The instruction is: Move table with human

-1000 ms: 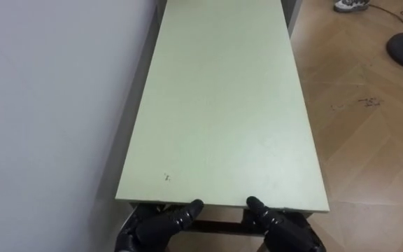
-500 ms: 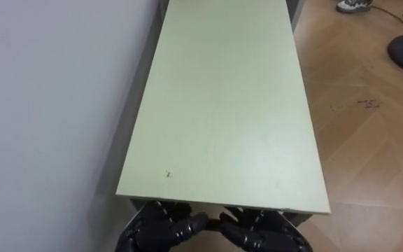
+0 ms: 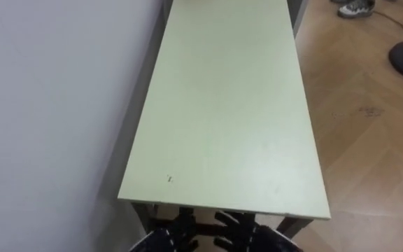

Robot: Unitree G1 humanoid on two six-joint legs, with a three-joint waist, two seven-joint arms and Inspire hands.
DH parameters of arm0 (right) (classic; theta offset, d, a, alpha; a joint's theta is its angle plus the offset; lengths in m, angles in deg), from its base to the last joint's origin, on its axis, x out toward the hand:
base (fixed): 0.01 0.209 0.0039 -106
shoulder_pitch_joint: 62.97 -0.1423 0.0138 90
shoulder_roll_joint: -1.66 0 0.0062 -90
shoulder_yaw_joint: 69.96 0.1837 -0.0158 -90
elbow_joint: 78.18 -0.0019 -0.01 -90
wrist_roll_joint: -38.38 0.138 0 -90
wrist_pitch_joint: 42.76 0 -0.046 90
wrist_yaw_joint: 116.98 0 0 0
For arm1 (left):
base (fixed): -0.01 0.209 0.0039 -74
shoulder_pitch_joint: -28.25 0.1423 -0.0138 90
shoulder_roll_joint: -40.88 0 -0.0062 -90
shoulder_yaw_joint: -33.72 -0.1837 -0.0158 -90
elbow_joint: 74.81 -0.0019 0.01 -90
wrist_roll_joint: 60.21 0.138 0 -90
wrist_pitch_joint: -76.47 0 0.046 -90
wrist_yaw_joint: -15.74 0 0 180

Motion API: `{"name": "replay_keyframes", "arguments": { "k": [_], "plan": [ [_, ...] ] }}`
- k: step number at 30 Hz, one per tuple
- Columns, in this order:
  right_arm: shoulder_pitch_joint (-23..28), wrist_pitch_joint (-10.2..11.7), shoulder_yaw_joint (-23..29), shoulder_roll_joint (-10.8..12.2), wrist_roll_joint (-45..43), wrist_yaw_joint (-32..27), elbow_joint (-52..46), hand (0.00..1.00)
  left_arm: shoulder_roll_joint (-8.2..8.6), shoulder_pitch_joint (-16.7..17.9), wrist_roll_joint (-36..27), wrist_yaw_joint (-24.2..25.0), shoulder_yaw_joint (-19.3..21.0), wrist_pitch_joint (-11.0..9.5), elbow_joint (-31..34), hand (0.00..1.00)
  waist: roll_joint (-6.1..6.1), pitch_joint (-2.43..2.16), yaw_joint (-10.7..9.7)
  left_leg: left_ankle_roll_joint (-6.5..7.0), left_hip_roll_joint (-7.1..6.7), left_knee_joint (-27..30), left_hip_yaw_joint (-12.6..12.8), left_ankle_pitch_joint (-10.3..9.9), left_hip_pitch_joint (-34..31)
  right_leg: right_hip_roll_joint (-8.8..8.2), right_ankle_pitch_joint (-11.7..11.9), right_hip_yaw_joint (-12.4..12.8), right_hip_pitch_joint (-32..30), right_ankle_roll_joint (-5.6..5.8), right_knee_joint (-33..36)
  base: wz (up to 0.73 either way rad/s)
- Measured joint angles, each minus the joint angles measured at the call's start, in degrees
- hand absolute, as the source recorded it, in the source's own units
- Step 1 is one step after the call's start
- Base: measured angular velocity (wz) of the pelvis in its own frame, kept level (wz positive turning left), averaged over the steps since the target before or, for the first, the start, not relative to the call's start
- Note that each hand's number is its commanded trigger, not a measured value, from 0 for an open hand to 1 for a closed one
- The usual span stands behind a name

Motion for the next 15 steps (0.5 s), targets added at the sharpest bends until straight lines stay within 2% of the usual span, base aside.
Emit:
{"name": "replay_keyframes", "arguments": {
  "k": [2,4,6,9,11,13,14,15],
  "plan": [
    [-0.42,0.16,0.02,0.07,-2.09,-2.13,3.86,0.0,0.49,-0.02,1.8,-2.55,0.73,-0.17,-2.74,0.0,0.01,0.03,0.04,-0.04,-0.01,-0.09,-0.14,0.05,0.1,-0.01,0.01,-0.15,0.1,-0.01,0.05,0.02],
    [-1.07,0.21,0.12,0.83,-3.77,-5.03,9.21,0.0,1.3,-0.48,3.0,-5.73,1.89,-1.18,-5.85,0.0,-0.15,-0.05,0.27,-0.12,0.0,-0.53,-0.11,0.16,0.37,-0.02,0.05,-0.17,0.11,-0.07,0.02,-0.03],
    [-1.67,0.46,0.15,1.87,-4.36,-8.53,14.82,0.0,2.85,-0.87,3.06,-9.58,3.06,-1.63,-10.74,0.0,-0.21,0.04,0.23,-0.15,0.06,-0.86,0.1,0.18,0.89,-0.04,0.05,-0.03,0.49,-0.08,-0.09,-0.08],
    [-2.53,2.8,4.3,5.31,-4.37,-15.72,25.25,0.0,5.38,-0.65,3.07,-16.7,6.02,-2.7,-18.42,0.0,-0.68,0.09,0.03,-0.21,0.08,-2.04,0.1,0.22,2.32,0.0,0.15,0.3,1.79,-0.21,-1.1,-0.05],
    [-2.75,2.76,5.1,5.87,-4.37,-18.9,28.88,0.0,6.63,0.06,3.48,-19.82,7.62,-3.25,-20.05,0.0,-0.89,-0.26,0.14,-0.22,0.08,-2.25,-0.03,0.22,2.39,0.01,0.15,0.08,1.78,-0.21,-1.09,0.04],
    [-2.4,2.74,6.53,6.9,-4.76,-21.1,32.31,0.0,7.79,0.76,5.52,-21.84,9.66,-3.9,-21.66,0.0,-1.37,-0.03,0.21,-0.24,0.06,-2.58,-0.14,0.25,2.64,-0.01,0.16,-0.12,1.92,-0.21,-1.28,0.04],
    [-2.42,2.76,8.15,8.15,-4.9,-22.46,34.87,0.0,8.9,1.01,5.96,-22.95,11.65,-4.27,-22.75,0.0,-1.29,-0.08,0.19,-0.25,0.04,-2.7,-0.21,0.24,2.92,0.0,0.16,-0.13,2.33,-0.22,-1.63,0.0],
    [-2.36,2.76,10.04,9.29,-4.67,-23.09,36.47,0.0,9.72,1.03,6.17,-24.2,13.15,-4.74,-23.92,0.0,-1.3,0.11,0.23,-0.27,0.01,-2.98,-0.15,0.21,3.33,0.0,0.17,0.01,2.81,-0.23,-2.18,0.0]
  ]
}}
